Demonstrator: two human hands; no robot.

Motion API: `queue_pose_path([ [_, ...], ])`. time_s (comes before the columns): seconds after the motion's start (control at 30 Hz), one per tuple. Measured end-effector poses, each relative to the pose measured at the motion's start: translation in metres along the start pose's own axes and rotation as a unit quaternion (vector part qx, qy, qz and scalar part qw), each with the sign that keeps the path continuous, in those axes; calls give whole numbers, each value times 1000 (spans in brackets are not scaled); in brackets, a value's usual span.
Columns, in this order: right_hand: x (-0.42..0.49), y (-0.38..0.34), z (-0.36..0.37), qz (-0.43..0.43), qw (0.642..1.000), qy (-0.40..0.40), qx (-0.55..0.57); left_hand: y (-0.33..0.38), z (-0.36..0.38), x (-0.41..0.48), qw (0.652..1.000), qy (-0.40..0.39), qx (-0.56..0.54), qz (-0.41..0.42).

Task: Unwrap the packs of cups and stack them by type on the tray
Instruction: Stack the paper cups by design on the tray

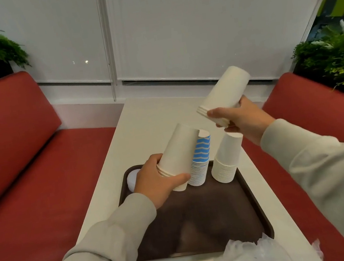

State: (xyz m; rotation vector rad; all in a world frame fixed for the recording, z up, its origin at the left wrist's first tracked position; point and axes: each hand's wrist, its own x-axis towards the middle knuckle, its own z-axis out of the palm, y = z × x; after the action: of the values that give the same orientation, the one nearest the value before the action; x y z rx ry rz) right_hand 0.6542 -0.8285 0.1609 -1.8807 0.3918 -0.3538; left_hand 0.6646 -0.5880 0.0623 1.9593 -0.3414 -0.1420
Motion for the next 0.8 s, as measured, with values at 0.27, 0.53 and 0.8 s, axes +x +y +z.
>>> queue_pose_path([
  [0.27,13,24,-39,11,985,120,-121,0,2,9,999,17,-32,16],
  [0.53,24,57,-38,46,978,124,-163,-14,2,20,999,33,-33,19],
  [0.8,29,92,-23,76,973,130,-176,-22,2,24,999,26,-32,16],
])
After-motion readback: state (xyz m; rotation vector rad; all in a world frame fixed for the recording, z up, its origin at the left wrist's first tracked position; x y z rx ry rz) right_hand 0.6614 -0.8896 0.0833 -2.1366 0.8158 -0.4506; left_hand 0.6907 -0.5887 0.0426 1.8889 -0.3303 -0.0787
